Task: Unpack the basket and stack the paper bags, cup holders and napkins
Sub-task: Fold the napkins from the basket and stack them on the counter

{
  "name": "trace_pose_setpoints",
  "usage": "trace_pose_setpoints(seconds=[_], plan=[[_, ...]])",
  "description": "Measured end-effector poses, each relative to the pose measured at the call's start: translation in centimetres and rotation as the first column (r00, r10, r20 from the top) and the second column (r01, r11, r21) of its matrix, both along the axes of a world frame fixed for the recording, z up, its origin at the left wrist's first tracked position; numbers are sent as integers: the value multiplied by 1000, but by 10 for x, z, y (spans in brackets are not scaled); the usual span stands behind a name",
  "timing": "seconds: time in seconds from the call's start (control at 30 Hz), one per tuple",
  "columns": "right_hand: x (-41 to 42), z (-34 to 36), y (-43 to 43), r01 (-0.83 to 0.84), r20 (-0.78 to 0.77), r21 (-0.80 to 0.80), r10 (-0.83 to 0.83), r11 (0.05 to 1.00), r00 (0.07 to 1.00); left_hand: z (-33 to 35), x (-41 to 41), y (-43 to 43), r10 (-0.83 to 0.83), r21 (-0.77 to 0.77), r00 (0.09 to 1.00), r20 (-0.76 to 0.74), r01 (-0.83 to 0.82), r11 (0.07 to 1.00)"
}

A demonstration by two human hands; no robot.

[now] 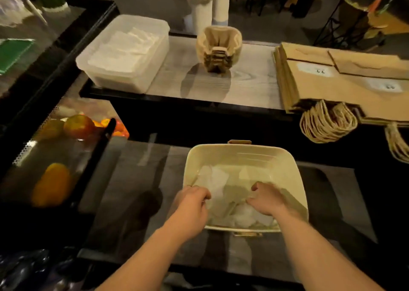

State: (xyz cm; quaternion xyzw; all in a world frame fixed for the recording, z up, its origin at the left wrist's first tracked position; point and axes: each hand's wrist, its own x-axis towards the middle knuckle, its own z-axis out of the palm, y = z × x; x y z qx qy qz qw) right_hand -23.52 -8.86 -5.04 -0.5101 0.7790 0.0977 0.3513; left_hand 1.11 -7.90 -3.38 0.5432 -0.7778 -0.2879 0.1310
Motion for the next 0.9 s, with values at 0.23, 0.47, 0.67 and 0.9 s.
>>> trace_pose_setpoints(seconds=[0.23,0.47,0.67,0.9], plan=[[20,-35,1,28,-92,218,-8,976,996,-28,-4,18,-27,-42,986,163,34,999],[85,-50,-6,-253,96,404,235,879,967,-27,-8,28,62,-64,997,43,-59,996],[110,-65,-2,-123,225,319,51,940,973,-25,-5,45,144,-74,990,-2,-144,987],[128,-51,6,-303,319,189,233,934,919,-25,0,54,127,-166,989,-69,-137,977]])
